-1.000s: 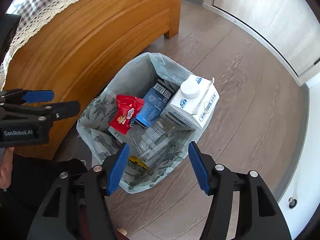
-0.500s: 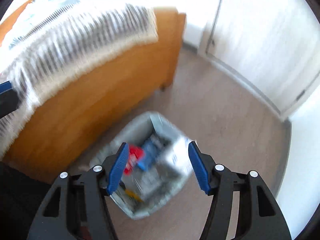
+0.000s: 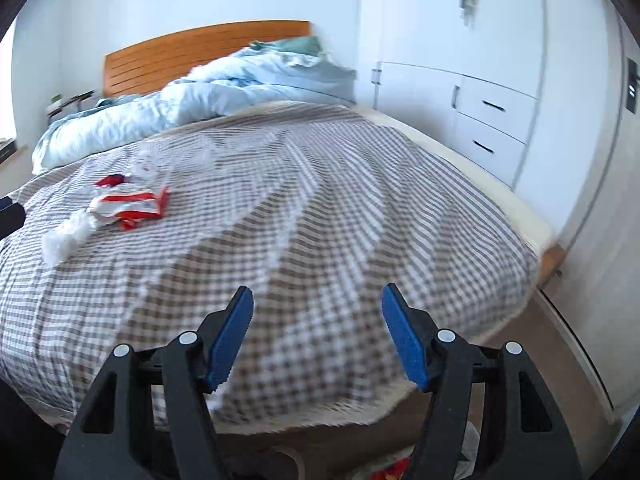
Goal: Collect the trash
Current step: 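Swing both tools back toward the bed, then grasp the crumpled white plastic bag with the right gripper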
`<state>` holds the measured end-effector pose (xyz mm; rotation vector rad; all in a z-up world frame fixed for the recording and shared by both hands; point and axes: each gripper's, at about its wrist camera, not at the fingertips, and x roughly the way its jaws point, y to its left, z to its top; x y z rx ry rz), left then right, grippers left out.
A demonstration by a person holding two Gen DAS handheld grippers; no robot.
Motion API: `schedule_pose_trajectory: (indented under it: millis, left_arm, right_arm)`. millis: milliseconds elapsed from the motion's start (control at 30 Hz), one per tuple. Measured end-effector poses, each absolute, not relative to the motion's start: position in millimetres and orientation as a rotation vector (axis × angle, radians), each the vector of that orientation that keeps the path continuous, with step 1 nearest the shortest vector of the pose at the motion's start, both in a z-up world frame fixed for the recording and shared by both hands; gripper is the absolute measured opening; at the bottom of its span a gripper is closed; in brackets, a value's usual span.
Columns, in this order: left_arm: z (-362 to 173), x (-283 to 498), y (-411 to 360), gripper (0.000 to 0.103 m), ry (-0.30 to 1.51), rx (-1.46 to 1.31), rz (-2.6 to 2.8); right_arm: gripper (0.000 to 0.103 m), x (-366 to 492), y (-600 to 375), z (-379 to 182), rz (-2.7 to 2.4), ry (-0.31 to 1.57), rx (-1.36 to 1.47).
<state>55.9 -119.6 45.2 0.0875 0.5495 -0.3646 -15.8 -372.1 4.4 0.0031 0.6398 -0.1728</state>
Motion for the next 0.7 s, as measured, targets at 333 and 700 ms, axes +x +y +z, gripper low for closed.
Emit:
schedule_pose_trajectory:
  millis: [333, 700]
  left_arm:
    - [16, 123, 93, 0.096, 0.626, -0.194, 0.241]
    - [-1, 125, 149, 0.096, 0.655, -0.462, 0.216]
  right_arm:
    - [0.064, 83, -190, -16, 0.261, 0.722, -0.136]
    - [0.025, 152, -114, -54, 0.417, 0.854, -0.047]
